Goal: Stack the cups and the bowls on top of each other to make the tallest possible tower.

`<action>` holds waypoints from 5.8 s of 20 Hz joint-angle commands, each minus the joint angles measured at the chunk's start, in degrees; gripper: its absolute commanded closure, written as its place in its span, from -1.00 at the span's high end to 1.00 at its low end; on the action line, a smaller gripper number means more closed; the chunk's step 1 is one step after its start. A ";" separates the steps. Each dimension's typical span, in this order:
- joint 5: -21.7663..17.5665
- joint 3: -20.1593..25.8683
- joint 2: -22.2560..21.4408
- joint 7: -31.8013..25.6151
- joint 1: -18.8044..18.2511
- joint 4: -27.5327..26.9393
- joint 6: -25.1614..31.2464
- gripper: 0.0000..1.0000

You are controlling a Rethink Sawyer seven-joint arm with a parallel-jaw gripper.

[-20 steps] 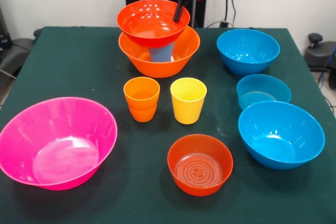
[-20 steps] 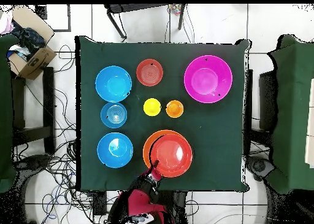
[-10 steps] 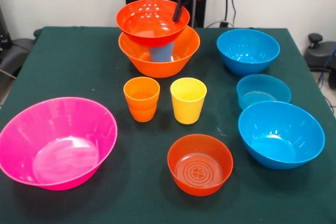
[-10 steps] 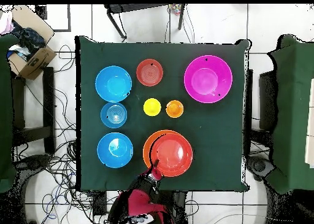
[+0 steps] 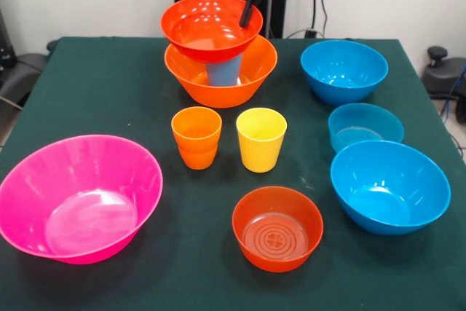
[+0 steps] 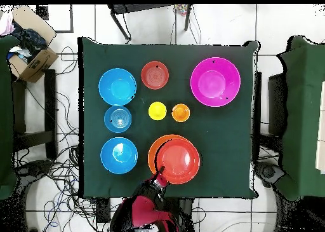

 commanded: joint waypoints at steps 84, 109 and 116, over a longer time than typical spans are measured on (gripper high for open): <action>0.22 5.67 0.89 16.00 2.41 -6.30 5.31 -1.00; 0.86 3.97 0.34 14.75 4.05 -6.88 10.49 -1.00; 0.65 2.80 1.84 14.81 4.53 -6.70 10.56 -1.00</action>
